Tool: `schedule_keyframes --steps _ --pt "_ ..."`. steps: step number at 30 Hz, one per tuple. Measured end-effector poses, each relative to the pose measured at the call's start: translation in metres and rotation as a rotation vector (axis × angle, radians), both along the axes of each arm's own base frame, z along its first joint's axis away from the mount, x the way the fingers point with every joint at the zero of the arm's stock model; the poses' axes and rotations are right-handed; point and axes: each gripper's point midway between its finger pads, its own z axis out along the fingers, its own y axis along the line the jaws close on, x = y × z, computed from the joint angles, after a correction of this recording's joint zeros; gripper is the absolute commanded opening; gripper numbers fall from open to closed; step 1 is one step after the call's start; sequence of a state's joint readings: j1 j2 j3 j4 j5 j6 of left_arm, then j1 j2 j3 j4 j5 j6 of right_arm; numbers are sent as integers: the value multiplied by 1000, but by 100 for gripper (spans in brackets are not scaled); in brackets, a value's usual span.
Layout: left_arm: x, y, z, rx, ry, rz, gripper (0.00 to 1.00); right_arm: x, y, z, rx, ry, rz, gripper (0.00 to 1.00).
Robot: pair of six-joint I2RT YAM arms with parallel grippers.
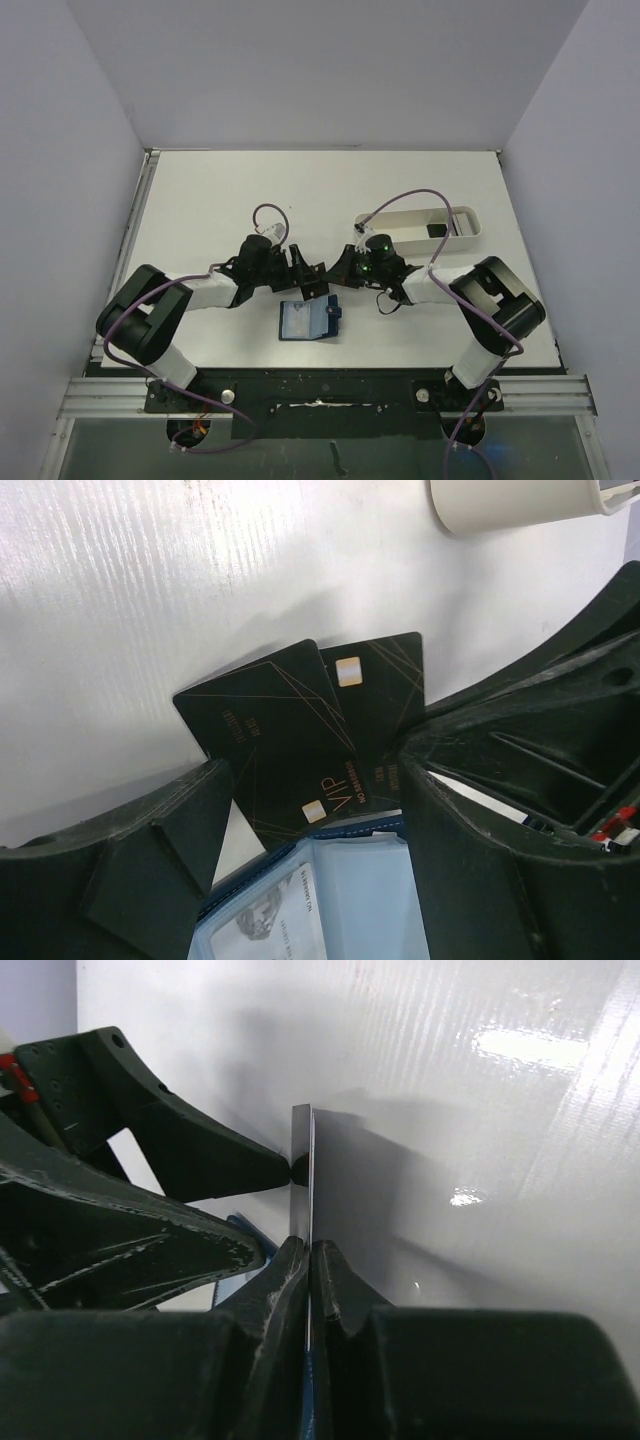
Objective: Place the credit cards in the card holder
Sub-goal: Pick up the credit card from the center of the board.
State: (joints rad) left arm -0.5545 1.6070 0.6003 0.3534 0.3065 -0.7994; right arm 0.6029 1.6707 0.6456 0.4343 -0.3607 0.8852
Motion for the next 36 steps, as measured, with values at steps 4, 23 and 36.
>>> schedule_keyframes --steps 4,23,36 --pt "-1 0 1 -1 2 -3 69 2 0 13 32 -13 -9 0" --pt "-5 1 1 0 9 -7 69 -3 1 27 149 2 -9 0" --pt "-11 10 0 -2 18 2 61 -5 8 25 209 39 2 0"
